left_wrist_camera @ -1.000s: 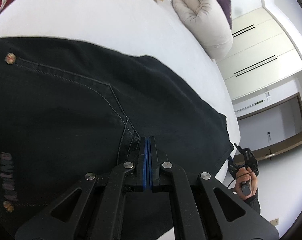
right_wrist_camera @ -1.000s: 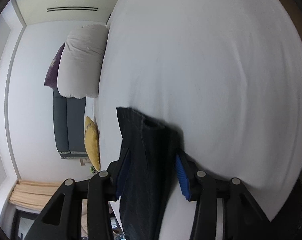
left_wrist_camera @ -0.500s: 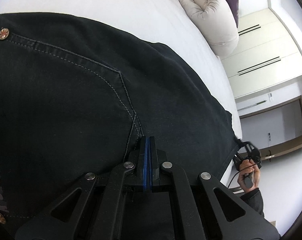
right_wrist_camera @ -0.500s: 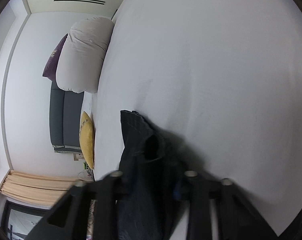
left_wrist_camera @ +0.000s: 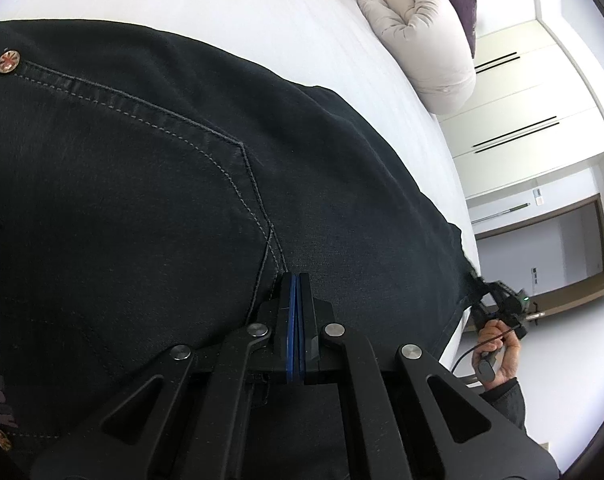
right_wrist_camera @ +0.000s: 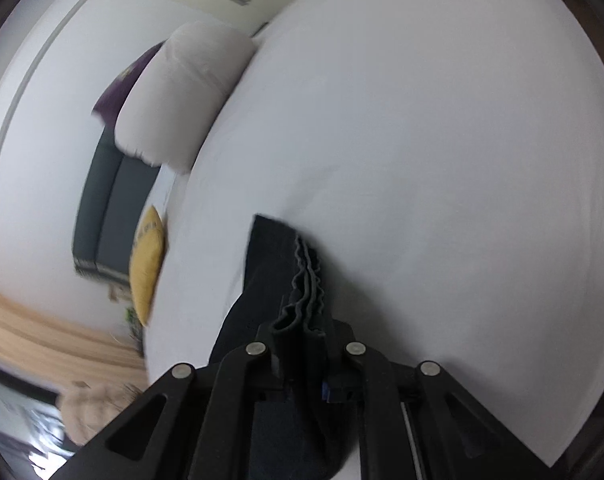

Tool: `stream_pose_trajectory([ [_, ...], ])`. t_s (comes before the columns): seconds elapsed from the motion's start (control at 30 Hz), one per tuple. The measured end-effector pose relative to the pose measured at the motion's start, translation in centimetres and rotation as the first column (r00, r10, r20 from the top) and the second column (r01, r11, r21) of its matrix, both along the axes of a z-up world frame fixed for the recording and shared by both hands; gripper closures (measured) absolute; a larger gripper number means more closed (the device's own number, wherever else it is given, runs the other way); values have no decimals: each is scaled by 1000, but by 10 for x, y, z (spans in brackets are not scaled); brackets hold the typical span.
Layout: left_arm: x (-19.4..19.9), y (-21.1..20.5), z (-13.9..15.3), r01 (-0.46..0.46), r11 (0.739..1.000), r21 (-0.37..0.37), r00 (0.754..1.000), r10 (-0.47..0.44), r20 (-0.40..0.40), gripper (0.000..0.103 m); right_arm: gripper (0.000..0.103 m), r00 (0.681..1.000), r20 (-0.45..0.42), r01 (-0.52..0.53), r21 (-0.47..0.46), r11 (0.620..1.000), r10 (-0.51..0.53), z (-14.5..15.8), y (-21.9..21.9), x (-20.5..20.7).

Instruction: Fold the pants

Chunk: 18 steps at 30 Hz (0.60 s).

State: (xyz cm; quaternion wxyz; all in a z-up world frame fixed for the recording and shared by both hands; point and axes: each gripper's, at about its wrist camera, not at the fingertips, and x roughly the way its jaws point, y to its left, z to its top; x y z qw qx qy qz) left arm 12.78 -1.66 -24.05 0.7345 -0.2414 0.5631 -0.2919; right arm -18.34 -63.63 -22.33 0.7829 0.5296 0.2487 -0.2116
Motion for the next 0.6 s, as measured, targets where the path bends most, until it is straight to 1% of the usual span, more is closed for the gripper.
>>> stream_pose_trajectory([
  [0.07, 0, 1, 0, -1, 1000, 0, 1000, 1, 2, 103, 93, 998, -29, -57, -84, 995, 54, 16, 17, 13],
  [0.13, -1, 2, 1, -4, 1000, -4, 1000, 4, 0, 103, 93, 989, -72, -139, -182, 973, 128, 33, 43, 30],
  [0.17, -1, 3, 1, -5, 1000, -3, 1000, 5, -1, 103, 93, 979, -104, -193, -242, 951, 173, 43, 61, 39],
  [0.2, -1, 3, 2, -5, 1000, -2, 1000, 5, 0, 103, 93, 959, -160, -275, -329, 903, 234, 54, 87, 51],
  [0.23, -1, 3, 3, -4, 1000, 2, 1000, 4, 4, 103, 93, 933, -219, -354, -403, 844, 286, 61, 114, 61],
  [0.27, -2, 4, 4, -5, 1000, 4, 1000, 5, 5, 103, 93, 889, -298, -455, -481, 749, 348, 66, 152, 72],
  [0.3, -2, 4, 4, -7, 1000, 2, 1000, 7, 5, 103, 93, 843, -370, -537, -539, 649, 391, 66, 187, 79],
  [0.33, -2, 4, 5, -8, 1000, -9, 1000, 8, 1, 103, 93, 790, -451, -613, -590, 525, 415, 62, 223, 84],
  [0.37, -2, 4, 5, -8, 1000, -28, 1000, 8, -9, 103, 93, 740, -524, -671, -621, 406, 421, 55, 254, 87],
  [0.4, -2, 3, 5, -7, 999, -44, 1000, 6, -18, 103, 93, 687, -601, -721, -633, 282, 408, 42, 285, 90],
  [0.43, -2, 0, 6, -5, 998, -63, 1000, 3, -30, 103, 93, 649, -652, -754, -622, 214, 392, 28, 303, 93],
  [0.47, -2, -1, 6, -4, 997, -78, 999, 1, -37, 103, 93, 624, -686, -775, -607, 178, 374, 13, 313, 96],
  [0.5, -2, -4, 8, -5, 995, -97, 999, 1, -47, 103, 93, 603, -713, -792, -589, 162, 358, -1, 317, 99],
  [0.53, -2, -6, 10, -9, 994, -110, 999, 3, -53, 103, 93, 600, -721, -795, -586, 157, 346, -9, 318, 100],
  [0.57, -2, -8, 12, -10, 992, -125, 998, 2, -58, 103, 93, 609, -719, -787, -600, 143, 335, -12, 319, 98],
  [0.6, -1, -11, 13, -8, 989, -145, 998, -2, -65, 103, 93, 609, -721, -787, -603, 134, 330, -12, 320, 97],
])
